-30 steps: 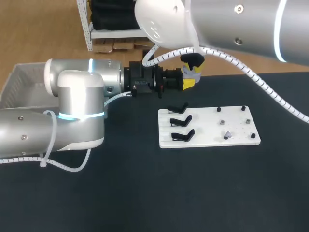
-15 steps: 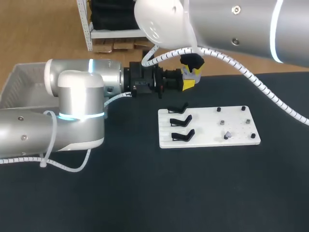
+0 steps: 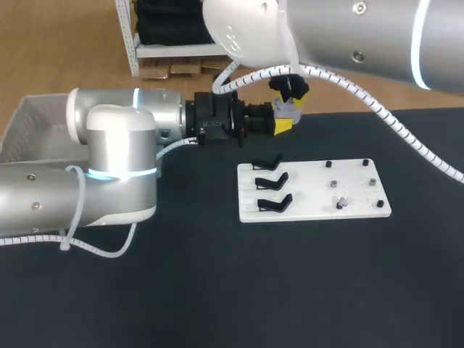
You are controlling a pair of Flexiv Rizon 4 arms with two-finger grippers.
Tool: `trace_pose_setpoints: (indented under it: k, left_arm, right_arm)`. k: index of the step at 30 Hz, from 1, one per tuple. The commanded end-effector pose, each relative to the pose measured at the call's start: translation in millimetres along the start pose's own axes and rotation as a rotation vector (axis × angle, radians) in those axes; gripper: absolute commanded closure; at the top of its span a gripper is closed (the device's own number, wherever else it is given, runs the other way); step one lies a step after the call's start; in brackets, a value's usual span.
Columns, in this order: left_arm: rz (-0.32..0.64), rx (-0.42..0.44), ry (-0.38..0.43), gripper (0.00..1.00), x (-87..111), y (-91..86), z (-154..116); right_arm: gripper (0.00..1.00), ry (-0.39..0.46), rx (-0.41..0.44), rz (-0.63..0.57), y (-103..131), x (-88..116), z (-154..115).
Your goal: Pick up each earbud case from the left stands, insert the matching earbuds, close the lid, and place the case in the box.
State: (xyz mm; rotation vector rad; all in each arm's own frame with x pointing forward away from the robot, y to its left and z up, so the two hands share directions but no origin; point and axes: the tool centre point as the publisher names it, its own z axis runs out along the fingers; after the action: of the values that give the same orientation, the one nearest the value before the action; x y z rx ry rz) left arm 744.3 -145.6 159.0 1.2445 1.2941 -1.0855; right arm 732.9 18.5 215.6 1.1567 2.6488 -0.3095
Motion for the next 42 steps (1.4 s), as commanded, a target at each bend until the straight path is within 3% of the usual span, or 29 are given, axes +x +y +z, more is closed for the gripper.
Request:
trace_pose_setpoints:
  k: [1,8,13,25,42]
  left_arm:
    - [0.003,-0.003,-0.005,1.0,1.1,-0.3,0]
    - [0.003,-0.003,-0.005,1.0,1.1,-0.3,0]
    - [0.003,-0.003,-0.005,1.0,1.1,-0.3,0]
    - [0.003,-0.003,-0.005,1.0,1.1,-0.3,0]
    - [0.003,-0.003,-0.005,1.0,1.1,-0.3,0]
  right_arm:
    - [0.68,-0.004,-0.088,-0.005,-24,8,-8]
    - [0.49,-0.02,-0.288,-0.092,-47,25,-13]
    - [0.0,-0.015,-0.395,-0.147,-66,37,-18]
    - [0.0,0.019,-0.463,-0.362,-101,51,-12]
    - [0.0,0.012,-0.462,-0.369,-103,51,-11]
